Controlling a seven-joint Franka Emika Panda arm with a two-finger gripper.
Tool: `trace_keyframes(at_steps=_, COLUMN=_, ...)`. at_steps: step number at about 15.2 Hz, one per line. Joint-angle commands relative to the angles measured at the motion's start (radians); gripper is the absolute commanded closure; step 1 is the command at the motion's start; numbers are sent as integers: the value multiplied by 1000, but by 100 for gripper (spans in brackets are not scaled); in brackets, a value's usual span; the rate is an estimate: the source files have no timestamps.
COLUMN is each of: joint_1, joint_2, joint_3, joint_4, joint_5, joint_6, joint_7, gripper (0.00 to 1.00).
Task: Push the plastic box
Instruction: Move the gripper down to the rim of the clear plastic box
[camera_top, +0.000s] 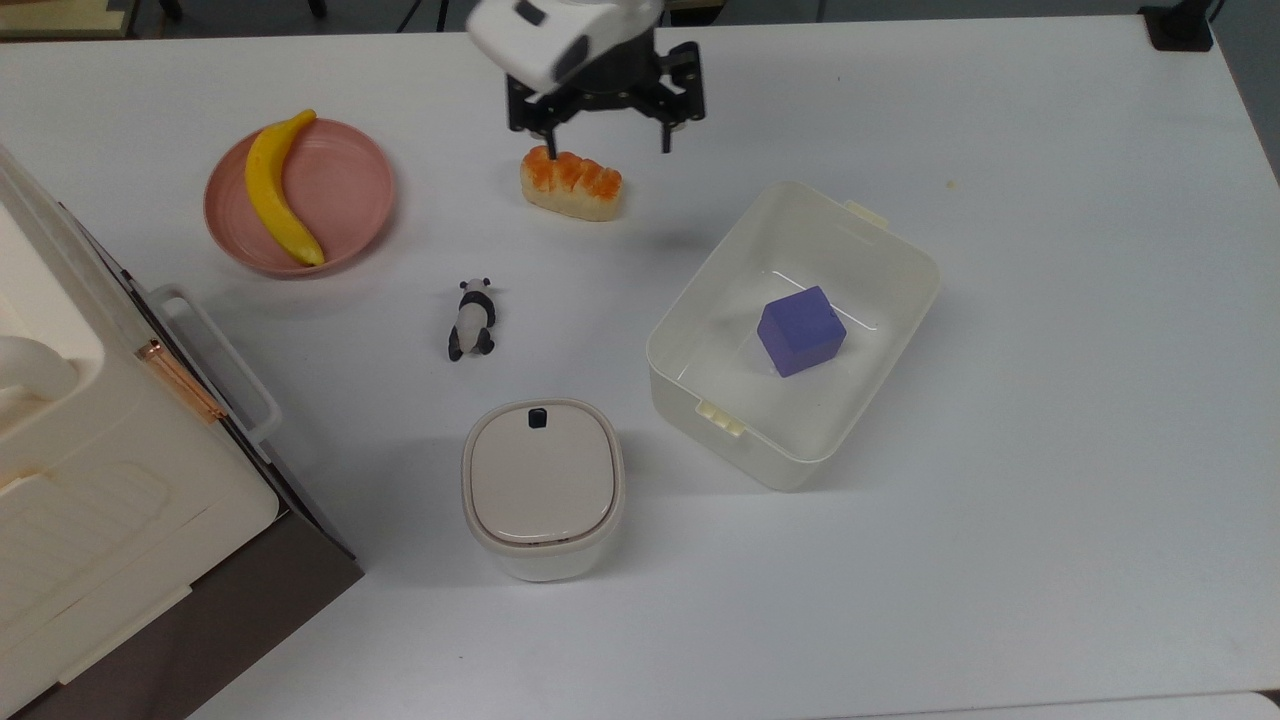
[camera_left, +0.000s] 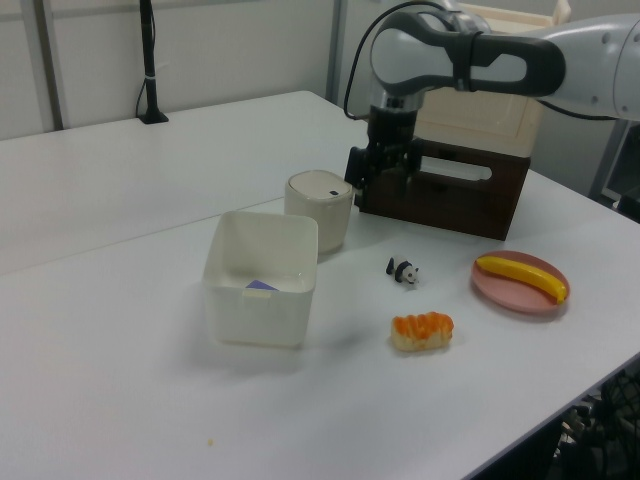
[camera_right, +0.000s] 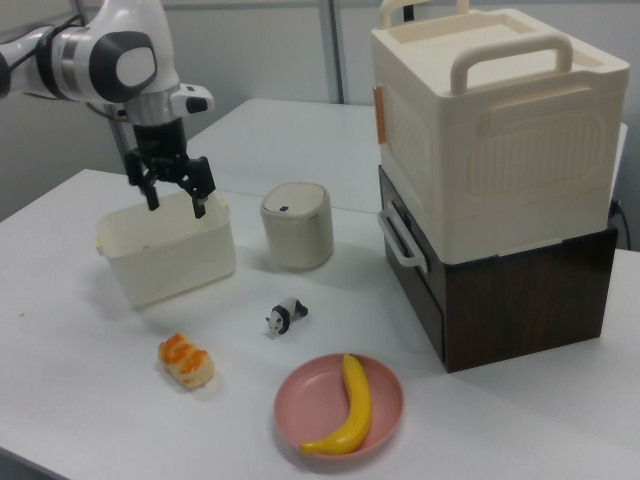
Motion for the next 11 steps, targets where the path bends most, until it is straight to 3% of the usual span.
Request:
trace_keyframes(at_steps=1, joint_1=18, joint_2=27, joint_3=5, joint_4=-21, joint_5=51, joint_6=37, joint_7=-294, gripper=0)
trace_keyframes(at_steps=3, joint_1=18, joint_2=35, joint_3=3, joint_4=-22, joint_5=91, joint_6=85, joint_7=-489, gripper=0)
trace_keyframes(at_steps=5, joint_1=20, joint_2=49, joint_3=2, joint_4=-21, joint_5=80, joint_6=89, joint_7=-623, gripper=0)
trace_keyframes(at_steps=11, joint_1=61, joint_2=144, joint_3=3, joint_4=-22, joint_5=-13, joint_6=163, joint_7=-657, gripper=0)
